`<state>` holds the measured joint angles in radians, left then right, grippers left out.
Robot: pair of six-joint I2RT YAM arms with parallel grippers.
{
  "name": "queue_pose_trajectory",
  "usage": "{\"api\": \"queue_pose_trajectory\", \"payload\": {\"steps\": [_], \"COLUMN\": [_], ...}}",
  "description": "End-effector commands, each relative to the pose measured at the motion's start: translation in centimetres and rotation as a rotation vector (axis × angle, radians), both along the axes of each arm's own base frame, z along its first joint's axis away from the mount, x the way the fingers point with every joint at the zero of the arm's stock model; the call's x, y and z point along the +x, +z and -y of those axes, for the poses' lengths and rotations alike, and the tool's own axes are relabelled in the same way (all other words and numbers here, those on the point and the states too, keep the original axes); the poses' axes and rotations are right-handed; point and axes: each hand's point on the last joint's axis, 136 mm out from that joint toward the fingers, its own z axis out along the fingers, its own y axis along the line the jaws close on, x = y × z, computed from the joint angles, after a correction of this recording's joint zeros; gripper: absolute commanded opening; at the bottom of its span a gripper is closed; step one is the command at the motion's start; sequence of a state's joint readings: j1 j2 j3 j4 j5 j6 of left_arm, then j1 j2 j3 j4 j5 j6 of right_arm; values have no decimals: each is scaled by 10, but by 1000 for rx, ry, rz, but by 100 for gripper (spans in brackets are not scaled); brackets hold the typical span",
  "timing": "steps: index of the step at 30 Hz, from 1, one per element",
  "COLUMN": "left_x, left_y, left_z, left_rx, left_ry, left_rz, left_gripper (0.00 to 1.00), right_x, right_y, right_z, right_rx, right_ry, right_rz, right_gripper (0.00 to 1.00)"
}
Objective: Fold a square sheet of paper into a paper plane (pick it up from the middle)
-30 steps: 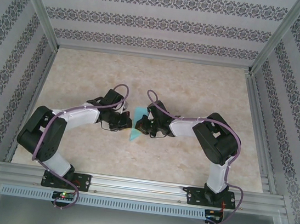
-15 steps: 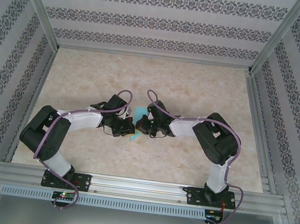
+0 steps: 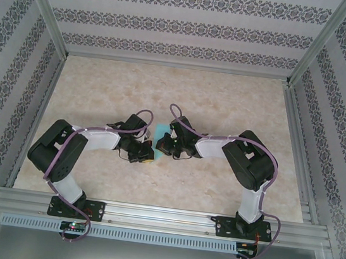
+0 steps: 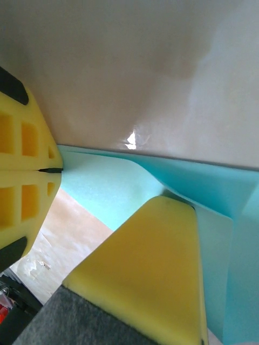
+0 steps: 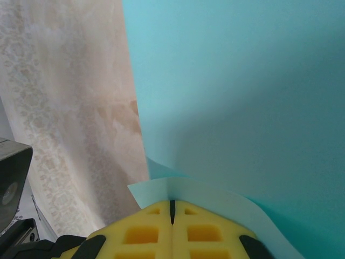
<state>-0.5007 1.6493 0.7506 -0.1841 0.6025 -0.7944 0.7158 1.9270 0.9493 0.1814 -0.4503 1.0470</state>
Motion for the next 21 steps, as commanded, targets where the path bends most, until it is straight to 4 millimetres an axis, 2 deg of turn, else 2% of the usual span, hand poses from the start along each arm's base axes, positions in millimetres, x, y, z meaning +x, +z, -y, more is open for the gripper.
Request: {"api": "queue_pose_trajectory", "payload": {"steps": [1,5,12,21], "left_x": [-12,-12,-14,-40], "left_y": [-12,-11,5,-13], "left_z": [-6,-8,-2,-14], "left_rx": [59,76,34,119], "left_ry": [-11,-13,-49,-105], "left_rz": [-28,-17,25,-52], "left_gripper": [0,0,0,0], "right_x": [-23,-23,-22,-24], "right_y": [-52,-53,-52,-57], "right_z": [33,35,32,33], "right_rx": [-175,-177,-172,-179], "right_ry": [-30,-31,-31,-30], "right_rz": [-116,-121,-123,-134], "right_gripper": [1,1,1,1]}}
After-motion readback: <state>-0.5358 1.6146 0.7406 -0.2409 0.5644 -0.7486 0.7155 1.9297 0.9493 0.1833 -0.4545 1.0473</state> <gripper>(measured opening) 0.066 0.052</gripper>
